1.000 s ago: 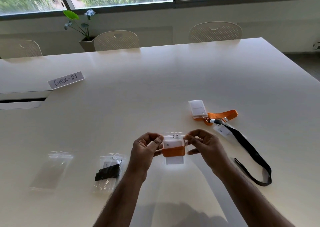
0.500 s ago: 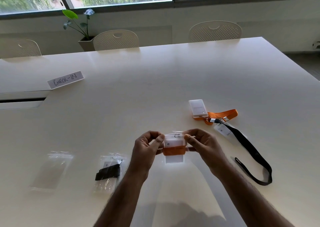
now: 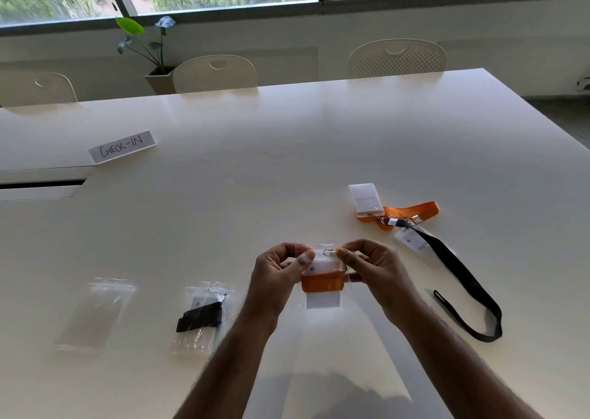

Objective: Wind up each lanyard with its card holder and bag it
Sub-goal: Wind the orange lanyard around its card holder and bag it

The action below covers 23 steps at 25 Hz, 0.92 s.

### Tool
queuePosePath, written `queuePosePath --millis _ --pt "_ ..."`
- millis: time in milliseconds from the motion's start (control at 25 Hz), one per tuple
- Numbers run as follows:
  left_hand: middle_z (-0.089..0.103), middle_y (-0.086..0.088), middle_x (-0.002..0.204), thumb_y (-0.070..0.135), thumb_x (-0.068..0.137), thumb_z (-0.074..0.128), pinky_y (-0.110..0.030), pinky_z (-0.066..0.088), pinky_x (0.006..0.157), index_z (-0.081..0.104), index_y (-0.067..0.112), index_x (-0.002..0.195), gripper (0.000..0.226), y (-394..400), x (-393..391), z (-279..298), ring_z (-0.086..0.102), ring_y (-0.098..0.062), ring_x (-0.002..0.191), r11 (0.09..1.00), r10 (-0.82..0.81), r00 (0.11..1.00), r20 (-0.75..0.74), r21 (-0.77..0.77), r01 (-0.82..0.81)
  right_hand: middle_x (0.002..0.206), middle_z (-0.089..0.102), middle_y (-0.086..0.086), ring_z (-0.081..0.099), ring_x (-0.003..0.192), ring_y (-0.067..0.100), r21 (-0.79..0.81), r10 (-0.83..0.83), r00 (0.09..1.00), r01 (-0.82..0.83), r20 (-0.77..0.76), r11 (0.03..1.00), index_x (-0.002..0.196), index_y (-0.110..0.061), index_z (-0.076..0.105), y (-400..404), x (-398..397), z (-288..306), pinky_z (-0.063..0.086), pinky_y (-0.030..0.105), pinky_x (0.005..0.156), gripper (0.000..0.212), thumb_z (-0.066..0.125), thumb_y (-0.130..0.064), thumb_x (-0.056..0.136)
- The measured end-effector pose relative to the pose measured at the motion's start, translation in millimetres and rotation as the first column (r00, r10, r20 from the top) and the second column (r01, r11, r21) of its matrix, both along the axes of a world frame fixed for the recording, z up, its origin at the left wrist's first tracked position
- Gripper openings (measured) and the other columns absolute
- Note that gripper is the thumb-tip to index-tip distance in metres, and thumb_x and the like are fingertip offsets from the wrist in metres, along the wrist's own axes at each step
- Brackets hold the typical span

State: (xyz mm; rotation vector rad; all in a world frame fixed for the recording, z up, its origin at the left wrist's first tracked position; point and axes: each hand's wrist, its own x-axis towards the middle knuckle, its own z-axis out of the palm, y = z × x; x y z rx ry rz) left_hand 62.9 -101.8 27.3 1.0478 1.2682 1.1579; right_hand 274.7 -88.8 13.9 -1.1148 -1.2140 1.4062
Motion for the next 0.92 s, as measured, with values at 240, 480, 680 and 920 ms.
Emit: queuePosePath --millis 240,480,680,920 --pt "0.08 -0.005 0.097 0.02 0.095 0.075 -0.042 0.066 0.08 0.076 0.014 0.1 0.009 2.0 3.2 -6.2 0.077 -0.021 0.093 0.997 0.052 0.999 0.004 -0.06 -0.052 0.094 0.081 0.004 0.078 0.09 0.02 -0.018 -0.014 0.999 0.015 0.034 1.0 0.094 -0.019 0.076 -1.1 -3.3 3.6 0.065 0.029 0.072 0.017 0.075 -0.034 0.088" --pt "0.079 -0.005 0.099 0.024 0.095 0.073 -0.039 0.066 0.079 0.074 0.012 0.104 0.015 2.5 -1.4 -7.7 0.077 -0.02 0.095 0.998 0.028 0.999 -0.016 -0.06 -0.029 0.092 0.08 0.002 0.078 0.091 0.02 -0.027 -0.013 0.996 0.016 0.089 1.0 0.092 -0.02 0.076 0.5 -4.7 2.3 0.067 0.033 0.077 0.009 0.074 -0.029 0.092" --pt "0.08 -0.005 0.102 0.036 0.088 0.077 -0.034 0.064 0.079 0.076 0.011 0.106 0.031 2.6 -1.7 -8.5 0.076 -0.022 0.099 0.998 -0.041 0.999 -0.028 -0.055 0.04 0.092 0.08 -0.001 0.079 0.087 0.015 -0.017 -0.006 0.997 0.008 0.072 1.0 0.099 -0.016 0.075 -3.4 -6.2 -0.1 0.061 0.021 0.067 0.019 0.073 -0.034 0.092" --pt "0.079 -0.003 0.1 0.04 0.086 0.074 -0.031 0.064 0.079 0.074 0.014 0.109 0.035 2.0 4.9 -9.7 0.076 -0.018 0.096 0.997 -0.029 0.999 -0.041 -0.071 0.026 0.096 0.081 0.0 0.079 0.09 0.017 -0.016 0.007 0.998 -0.006 0.063 1.0 0.1 -0.02 0.078 -4.5 -7.8 0.7 0.062 0.023 0.069 0.025 0.074 -0.042 0.088"
